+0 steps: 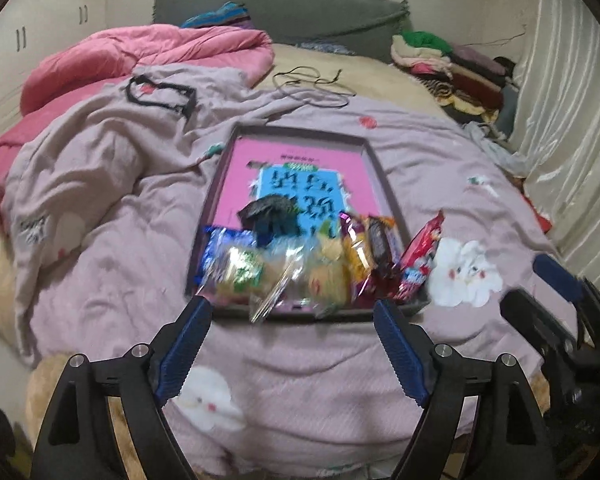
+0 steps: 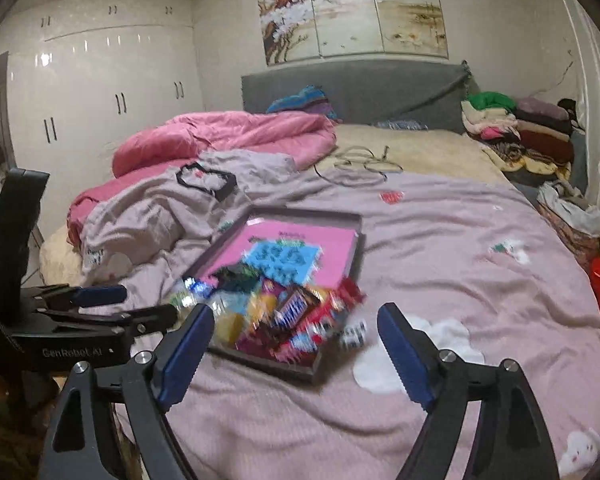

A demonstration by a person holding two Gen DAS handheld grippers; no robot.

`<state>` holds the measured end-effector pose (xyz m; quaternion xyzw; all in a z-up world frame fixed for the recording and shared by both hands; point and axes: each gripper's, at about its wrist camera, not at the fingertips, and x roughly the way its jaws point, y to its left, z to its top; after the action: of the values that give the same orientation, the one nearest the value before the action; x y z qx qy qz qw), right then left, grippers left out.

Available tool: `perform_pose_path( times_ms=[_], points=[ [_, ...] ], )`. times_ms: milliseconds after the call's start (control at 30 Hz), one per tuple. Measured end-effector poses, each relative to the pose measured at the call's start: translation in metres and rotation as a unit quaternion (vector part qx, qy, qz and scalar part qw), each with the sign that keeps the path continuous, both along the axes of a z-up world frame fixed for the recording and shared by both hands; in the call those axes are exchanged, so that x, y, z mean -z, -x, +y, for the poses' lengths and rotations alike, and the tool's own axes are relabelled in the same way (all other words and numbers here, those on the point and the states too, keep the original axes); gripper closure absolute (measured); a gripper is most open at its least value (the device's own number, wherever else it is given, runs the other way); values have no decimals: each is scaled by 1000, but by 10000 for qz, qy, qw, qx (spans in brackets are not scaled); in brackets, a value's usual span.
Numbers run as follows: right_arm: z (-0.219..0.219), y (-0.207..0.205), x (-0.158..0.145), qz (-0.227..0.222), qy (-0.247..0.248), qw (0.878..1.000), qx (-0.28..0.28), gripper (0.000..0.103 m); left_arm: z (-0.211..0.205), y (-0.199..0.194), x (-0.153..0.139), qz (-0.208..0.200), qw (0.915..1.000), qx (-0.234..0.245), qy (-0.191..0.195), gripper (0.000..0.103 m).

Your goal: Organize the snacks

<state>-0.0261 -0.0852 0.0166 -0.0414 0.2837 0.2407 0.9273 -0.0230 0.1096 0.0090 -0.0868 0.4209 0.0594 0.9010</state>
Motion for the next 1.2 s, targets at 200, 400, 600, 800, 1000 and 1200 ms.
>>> perform_pose_path(
  times_ms=[200,400,600,800,1000,1200],
  points=[
    [-9,7,19,301,96,9994,129,14,-1,17,5,64,9999,-107,5,19],
    [-4,16,10,40,142,9998,107,8,-4,22,4,52,9999,-106,-42,19],
    [0,20,7,-84,221,9997,39,6,-5,22,2,26,9999,-114,-56,19],
    [1,20,7,-86,229,9997,37,5,-7,22,0,33,9999,-81,-116,19],
    [1,21,8,-85,236,9997,55,4,-9,23,-2,-6,9998,-74,-177,19],
    [0,20,8,-76,242,9997,52,4,-7,22,-2,26,9997,-122,-202,19]
  ],
)
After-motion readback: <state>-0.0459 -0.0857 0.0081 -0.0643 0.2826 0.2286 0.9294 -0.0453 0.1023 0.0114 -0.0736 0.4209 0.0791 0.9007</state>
